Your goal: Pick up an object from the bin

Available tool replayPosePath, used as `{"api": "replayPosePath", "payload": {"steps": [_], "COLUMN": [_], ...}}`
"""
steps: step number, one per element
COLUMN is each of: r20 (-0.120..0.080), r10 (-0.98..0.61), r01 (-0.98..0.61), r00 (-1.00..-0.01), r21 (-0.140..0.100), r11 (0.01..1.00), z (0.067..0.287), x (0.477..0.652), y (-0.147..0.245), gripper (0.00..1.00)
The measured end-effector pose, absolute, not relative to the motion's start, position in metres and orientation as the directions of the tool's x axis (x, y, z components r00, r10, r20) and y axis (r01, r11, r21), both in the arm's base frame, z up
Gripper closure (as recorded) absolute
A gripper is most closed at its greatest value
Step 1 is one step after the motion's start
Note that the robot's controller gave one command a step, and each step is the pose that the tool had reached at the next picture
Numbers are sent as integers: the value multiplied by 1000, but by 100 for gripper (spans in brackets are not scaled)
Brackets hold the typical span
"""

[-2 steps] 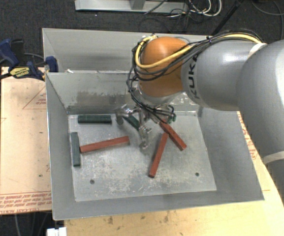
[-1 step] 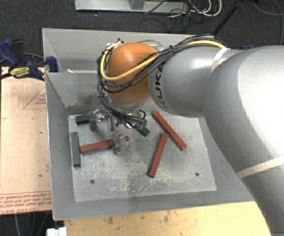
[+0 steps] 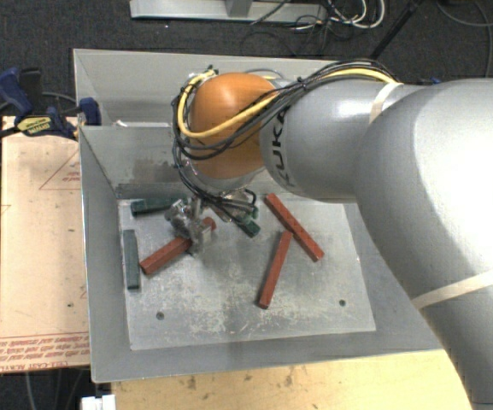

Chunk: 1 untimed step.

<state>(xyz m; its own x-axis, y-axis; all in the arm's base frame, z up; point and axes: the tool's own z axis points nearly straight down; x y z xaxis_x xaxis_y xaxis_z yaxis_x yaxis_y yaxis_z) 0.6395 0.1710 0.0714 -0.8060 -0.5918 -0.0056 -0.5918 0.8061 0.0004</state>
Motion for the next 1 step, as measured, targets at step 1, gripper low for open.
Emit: {"api": "replayPosePath", "payload": {"steps": [1], "r20": [-12], "r10": [-685], "r01": [-685], "r00": [-729], "r21": [-5], "r11": [729], "z": [218], "x": [639], "y": [174], "gripper": [100]}}
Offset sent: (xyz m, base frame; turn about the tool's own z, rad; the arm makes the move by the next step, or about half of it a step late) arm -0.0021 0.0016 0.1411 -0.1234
